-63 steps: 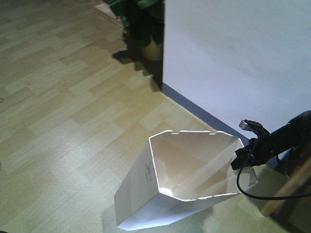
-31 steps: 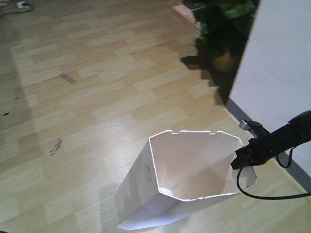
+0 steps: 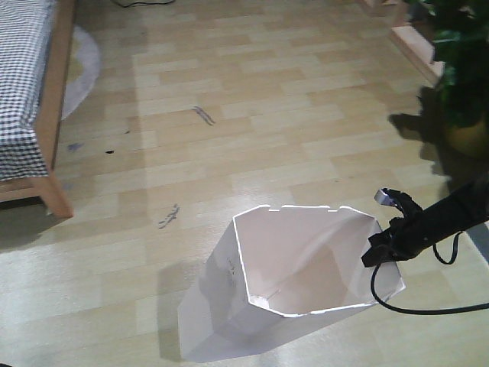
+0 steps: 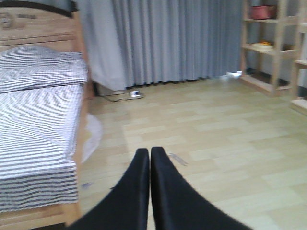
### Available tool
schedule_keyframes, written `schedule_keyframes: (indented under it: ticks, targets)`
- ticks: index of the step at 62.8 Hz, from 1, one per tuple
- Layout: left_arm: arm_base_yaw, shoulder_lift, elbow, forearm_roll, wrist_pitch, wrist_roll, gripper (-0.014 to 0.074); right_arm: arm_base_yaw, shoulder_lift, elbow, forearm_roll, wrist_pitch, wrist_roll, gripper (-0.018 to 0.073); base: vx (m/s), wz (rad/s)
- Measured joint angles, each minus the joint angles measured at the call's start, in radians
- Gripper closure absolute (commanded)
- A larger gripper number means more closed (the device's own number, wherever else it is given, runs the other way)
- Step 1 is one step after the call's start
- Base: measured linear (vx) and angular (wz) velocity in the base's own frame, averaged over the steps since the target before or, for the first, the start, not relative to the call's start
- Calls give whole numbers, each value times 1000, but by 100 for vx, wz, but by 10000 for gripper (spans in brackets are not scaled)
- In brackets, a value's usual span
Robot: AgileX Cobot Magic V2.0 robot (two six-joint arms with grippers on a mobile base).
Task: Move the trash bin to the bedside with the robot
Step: 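Hold the bin in the right gripper while the base turns toward the bed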
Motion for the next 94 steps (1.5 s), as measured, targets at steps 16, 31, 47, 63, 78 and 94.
schedule_keyframes:
  ticks: [16,31,47,63,78,94]
  targets:
    - [0,0,0,0,0,0,603,2,0,0,0,1,0,564,11,36]
    - [0,0,0,0,0,0,603,4,0,0,0,7,0,564,11,13]
    - [0,0,0,0,0,0,603,4,0,0,0,7,0,564,15,2]
    - [0,0,0,0,0,0,603,4,0,0,0,7,0,564,19,-3]
    - [0,0,0,0,0,0,603,4,0,0,0,7,0,564,22,-7]
    - [0,0,0,0,0,0,603,4,0,0,0,2,0,564,22,-5]
